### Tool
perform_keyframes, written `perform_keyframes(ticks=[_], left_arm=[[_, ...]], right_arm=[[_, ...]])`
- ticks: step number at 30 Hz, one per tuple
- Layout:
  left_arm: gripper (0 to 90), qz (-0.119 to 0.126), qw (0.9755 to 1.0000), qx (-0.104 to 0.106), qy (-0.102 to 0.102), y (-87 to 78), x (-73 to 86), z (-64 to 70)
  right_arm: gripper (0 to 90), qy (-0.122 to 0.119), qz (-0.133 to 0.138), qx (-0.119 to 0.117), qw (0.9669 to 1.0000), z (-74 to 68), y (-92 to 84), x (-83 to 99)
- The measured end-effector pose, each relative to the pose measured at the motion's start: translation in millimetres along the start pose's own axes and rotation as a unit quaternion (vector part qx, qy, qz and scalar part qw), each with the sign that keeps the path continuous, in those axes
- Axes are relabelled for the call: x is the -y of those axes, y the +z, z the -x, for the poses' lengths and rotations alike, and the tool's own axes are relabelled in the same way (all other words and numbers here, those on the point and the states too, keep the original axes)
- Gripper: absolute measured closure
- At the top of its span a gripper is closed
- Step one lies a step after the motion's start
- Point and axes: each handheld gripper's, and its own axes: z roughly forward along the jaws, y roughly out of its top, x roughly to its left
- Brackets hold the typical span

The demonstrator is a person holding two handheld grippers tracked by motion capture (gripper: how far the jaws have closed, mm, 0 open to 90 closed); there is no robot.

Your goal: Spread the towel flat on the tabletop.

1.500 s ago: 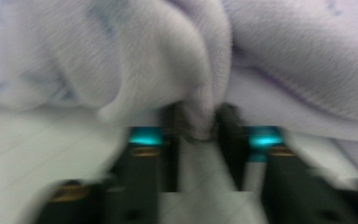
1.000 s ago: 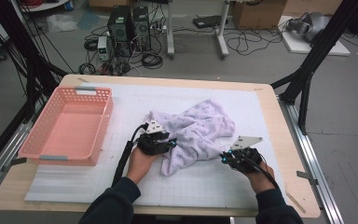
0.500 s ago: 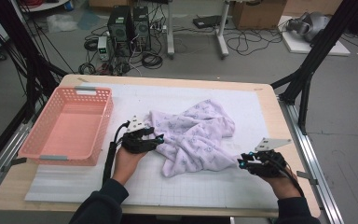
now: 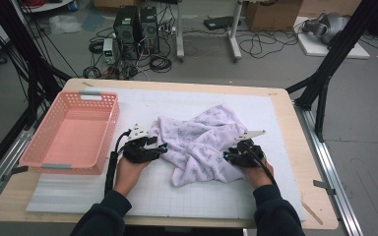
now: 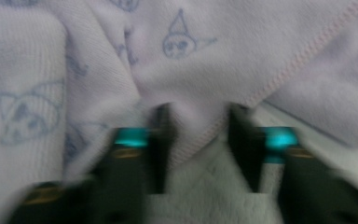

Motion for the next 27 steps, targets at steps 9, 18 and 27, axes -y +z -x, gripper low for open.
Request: perform_keyframes(ticks=[9,18,27], left_arm=[[46.8,-0.009,0.9999,0.004,0.004,1.7,0.3,5.0],[45.4,-0.029,0.9989,0.037,0.001,13.0,2.4,16.5],[53.9,-0.078,0.9911,0.032,0.103,41.2,1.2,50.6]], right_arm=[[87.1,0.036,0.03,0.141,0.9889,40.6,-9.8,-3.1],[78.6,0.088,0.069,0.19,0.9754,61.8,-31.9,15.1],[65.5,0.061,0.11,0.134,0.983,41.1,-55.3,27.3]])
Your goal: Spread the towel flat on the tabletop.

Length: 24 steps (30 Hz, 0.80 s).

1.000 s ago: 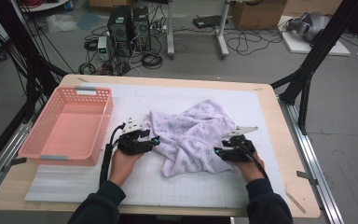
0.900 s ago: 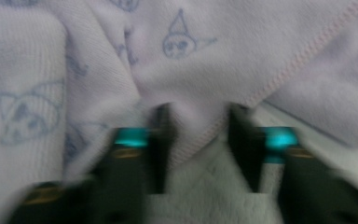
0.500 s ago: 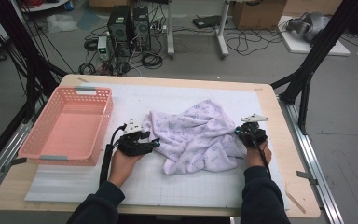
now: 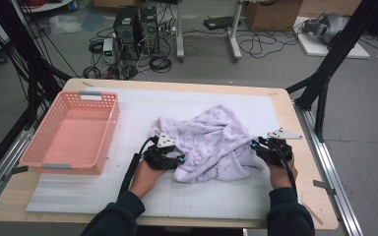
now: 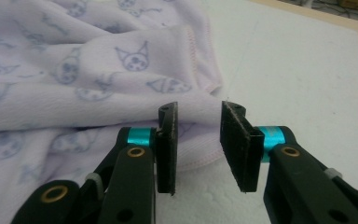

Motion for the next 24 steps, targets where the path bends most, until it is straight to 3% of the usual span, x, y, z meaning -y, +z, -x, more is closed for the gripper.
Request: perform_keyframes(ticks=[3,5,8,11,15,17,19,21,24], left_arm=[[78.6,0.0,0.9999,0.007,0.014,1.2,-3.4,1.1],[81.4,0.004,1.0,0.002,0.001,0.5,-3.6,-4.2],[82.1,0.025,0.9986,-0.029,-0.035,-6.3,-1.6,-20.2],[82.5,0.057,0.993,-0.074,-0.072,-18.3,0.9,-42.7],[82.7,0.083,0.9823,-0.127,-0.11,-36.0,3.4,-72.9],[82.6,0.083,0.9796,-0.141,-0.117,-40.7,2.9,-83.7],[82.6,0.098,0.9745,-0.158,-0.126,-42.3,3.9,-90.4],[82.6,0.099,0.971,-0.171,-0.135,-41.2,5.9,-95.5],[82.7,0.095,0.9678,-0.182,-0.146,-40.2,4.7,-103.3]], right_arm=[[64.6,-0.004,0.002,-0.015,0.9999,-3.5,-0.8,5.0],[64.3,-0.009,-0.005,-0.025,0.9996,-6.3,0.4,5.9],[64.2,-0.017,-0.002,-0.036,0.9992,-9.3,0.2,5.1],[60.8,-0.016,-0.004,-0.045,0.9989,-9.8,0.6,5.3],[55.2,-0.019,-0.005,-0.078,0.9967,-14.4,4.9,5.3],[52.8,-0.015,-0.002,-0.1,0.9948,-19.3,6.8,3.9],[50.5,-0.025,-0.006,-0.114,0.9932,-24.5,10.8,1.8],[49.3,-0.034,-0.019,-0.125,0.9914,-31.4,16.5,0.6],[48.1,-0.059,-0.048,-0.141,0.9871,-43.7,29.6,0.6]])
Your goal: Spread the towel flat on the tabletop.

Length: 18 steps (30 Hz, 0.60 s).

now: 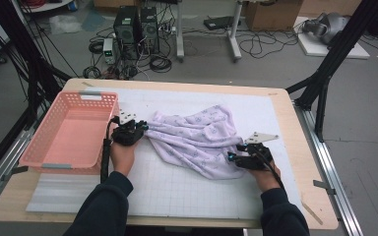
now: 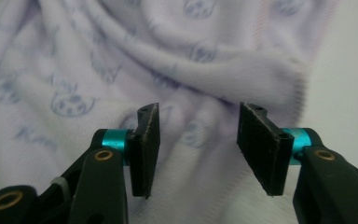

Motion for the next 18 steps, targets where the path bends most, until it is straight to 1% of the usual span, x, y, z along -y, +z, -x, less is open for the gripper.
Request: perform_keyframes(ticks=[1,2,3,4,5,6,7,8,10,11,12,13,14,15,16,17,18], left_arm=[[82.7,0.005,1.0,-0.007,-0.005,0.8,-3.6,-2.1],[82.6,0.007,0.9999,-0.01,-0.007,1.4,-7.4,-4.0],[82.6,0.01,0.9998,-0.012,-0.009,2.1,-11.3,-5.8],[82.6,0.014,0.9997,-0.017,-0.009,3.1,-15.0,-7.2],[82.7,0.014,0.9996,-0.021,-0.01,4.3,-18.6,-9.1],[82.7,0.012,0.9996,-0.023,-0.01,5.8,-21.6,-11.0],[82.6,0.017,0.9994,-0.025,-0.014,7.6,-22.4,-12.4],[82.6,0.009,0.9995,-0.027,-0.016,10.1,-23.2,-13.8],[82.6,0.003,0.9995,-0.027,-0.017,14.9,-21.1,-14.5],[82.4,-0.001,0.9996,-0.022,-0.019,17.3,-19.5,-13.9],[81.7,-0.004,0.9997,-0.016,-0.02,18.9,-18.6,-12.6],[80.5,-0.006,0.9998,-0.009,-0.018,21.1,-17.5,-9.4],[78.6,-0.006,0.9999,-0.003,-0.014,22.1,-17.3,-6.3],[75.8,-0.003,0.9999,0.002,-0.012,22.8,-17.5,-2.9],[68.7,0.0,0.9999,0.006,-0.015,23.3,-17.9,0.1],[60.4,0.001,0.9997,0.015,-0.017,23.2,-18.3,2.4],[55.8,0.001,0.9996,0.023,-0.014,22.6,-18.7,5.0]], right_arm=[[48.3,-0.007,-0.01,-0.002,0.9999,-2.0,4.7,-0.6],[49.7,-0.017,-0.026,-0.005,0.9995,-5.2,12.3,-1.6],[52.1,-0.021,-0.033,-0.005,0.9992,-7.0,17.7,-3.0],[63.5,-0.021,-0.031,-0.009,0.9993,-7.1,19.6,-6.1],[81.3,-0.016,-0.037,-0.018,0.999,-6.5,20.8,-10.0],[84.2,-0.015,-0.039,-0.023,0.9989,-5.8,21.7,-13.9],[85.1,-0.014,-0.031,-0.026,0.9991,-4.1,22.3,-17.8],[85.2,-0.009,-0.018,-0.022,0.9996,-0.9,22.0,-21.2],[85.3,0.02,0.011,0.009,0.9997,10.7,19.8,-26.0],[85.3,0.037,0.023,0.027,0.9987,17.6,18.8,-26.8],[85.3,0.047,0.03,0.046,0.9974,25.8,19.1,-26.8],[85.3,0.062,0.032,0.057,0.9959,31.1,19.5,-26.6],[85.3,0.084,0.04,0.072,0.993,39.4,20.3,-25.8],[85.3,0.092,0.043,0.087,0.9911,44.6,20.8,-25.5],[85.4,0.09,0.042,0.105,0.9895,48.7,21.5,-25.7],[85.3,0.09,0.039,0.129,0.9869,51.9,22.4,-25.7],[85.3,0.085,0.035,0.151,0.9843,55.8,23.5,-25.2]])
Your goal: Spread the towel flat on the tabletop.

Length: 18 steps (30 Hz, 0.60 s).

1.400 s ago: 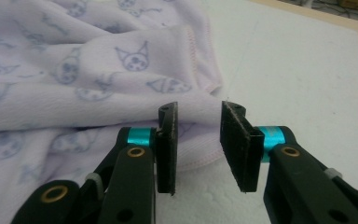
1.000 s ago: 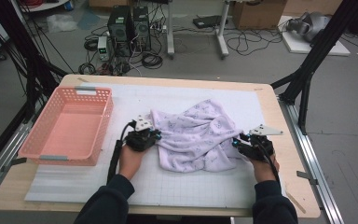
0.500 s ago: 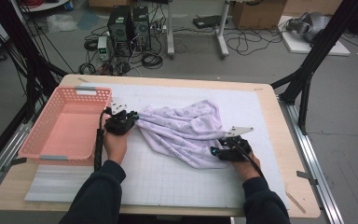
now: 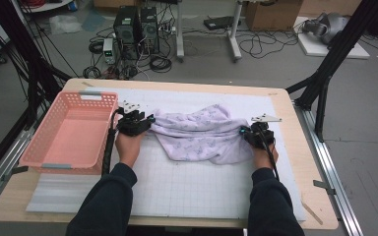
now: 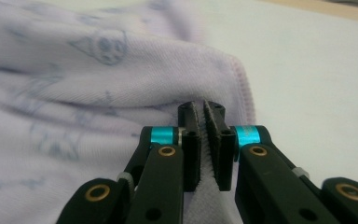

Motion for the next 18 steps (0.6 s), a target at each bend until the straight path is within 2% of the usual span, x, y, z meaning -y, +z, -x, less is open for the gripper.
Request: perform_keyframes(ticks=[3,5,8,9,10,12,15,18], left_arm=[[46.4,0.002,0.9995,0.025,0.019,-4.6,-0.1,9.5],[45.5,0.004,0.9981,0.048,0.037,-10.3,1.9,17.2],[45.2,0.008,0.9944,0.088,0.058,-19.6,9.2,30.2],[45.0,-0.003,0.9926,0.102,0.066,-21.8,11.0,35.1],[44.0,-0.002,0.9906,0.113,0.077,-24.6,13.7,40.0],[45.3,0.005,0.9873,0.135,0.083,-28.6,18.6,48.4],[45.2,-0.008,0.9809,0.165,0.103,-27.6,26.5,65.1],[48.0,-0.036,0.9712,0.196,0.13,-21.9,33.5,80.9]], right_arm=[[85.2,0.006,-0.013,0.043,0.9989,6.9,3.2,3.4],[83.4,0.018,-0.013,0.041,0.9989,9.7,3.1,5.4],[70.8,0.018,-0.002,0.035,0.9992,7.0,-4.2,5.5],[67.8,0.017,0.004,0.029,0.9994,6.6,-8.1,5.4],[66.0,0.014,0.009,0.027,0.9995,5.7,-12.6,5.9],[64.0,0.005,0.019,0.02,0.9996,4.6,-22.3,7.8],[61.3,-0.001,0.028,0.008,0.9996,2.7,-37.2,11.8],[60.2,-0.014,0.038,-0.015,0.9991,-1.2,-51.5,15.8]])
